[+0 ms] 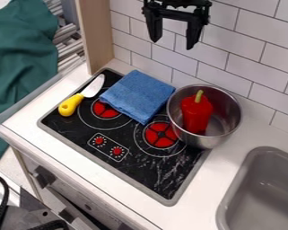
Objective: Moved the red bell pepper to the blue cloth
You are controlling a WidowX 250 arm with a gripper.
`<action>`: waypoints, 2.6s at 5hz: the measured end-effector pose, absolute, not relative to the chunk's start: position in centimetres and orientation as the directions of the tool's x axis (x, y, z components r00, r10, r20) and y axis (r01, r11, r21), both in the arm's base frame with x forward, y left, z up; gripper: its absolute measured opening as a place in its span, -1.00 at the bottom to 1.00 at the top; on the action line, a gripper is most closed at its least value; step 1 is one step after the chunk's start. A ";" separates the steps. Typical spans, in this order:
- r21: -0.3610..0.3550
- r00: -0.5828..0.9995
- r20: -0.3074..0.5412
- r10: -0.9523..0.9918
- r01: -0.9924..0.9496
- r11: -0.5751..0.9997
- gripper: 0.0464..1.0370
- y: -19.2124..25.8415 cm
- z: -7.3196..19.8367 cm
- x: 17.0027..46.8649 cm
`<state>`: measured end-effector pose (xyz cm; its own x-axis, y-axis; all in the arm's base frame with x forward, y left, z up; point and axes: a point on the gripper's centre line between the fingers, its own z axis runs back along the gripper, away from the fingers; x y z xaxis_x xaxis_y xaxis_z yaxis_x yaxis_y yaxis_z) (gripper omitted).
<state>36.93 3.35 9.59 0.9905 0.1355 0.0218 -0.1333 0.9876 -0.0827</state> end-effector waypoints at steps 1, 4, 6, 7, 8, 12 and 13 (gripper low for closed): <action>-0.091 0.991 -0.026 0.129 -0.131 0.987 0.94 3.1 7.8 36.4; -0.147 0.984 0.176 -0.036 0.062 0.987 0.94 -2.0 10.1 32.6; -0.098 0.985 0.160 -0.063 0.079 0.992 0.94 -3.9 8.3 33.0; -0.105 0.988 0.150 -0.048 0.064 0.992 0.94 -4.0 6.3 33.2; -0.105 0.989 0.145 -0.012 0.028 0.994 0.94 -3.5 5.2 33.2; -0.063 0.998 0.058 -0.008 0.012 0.998 0.83 -3.4 1.0 36.6; -0.059 0.998 0.063 -0.021 0.025 0.998 0.29 -3.4 1.1 36.9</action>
<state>36.90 -3.45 1.15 0.9978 -0.0208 0.0629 0.0245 0.9979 -0.0592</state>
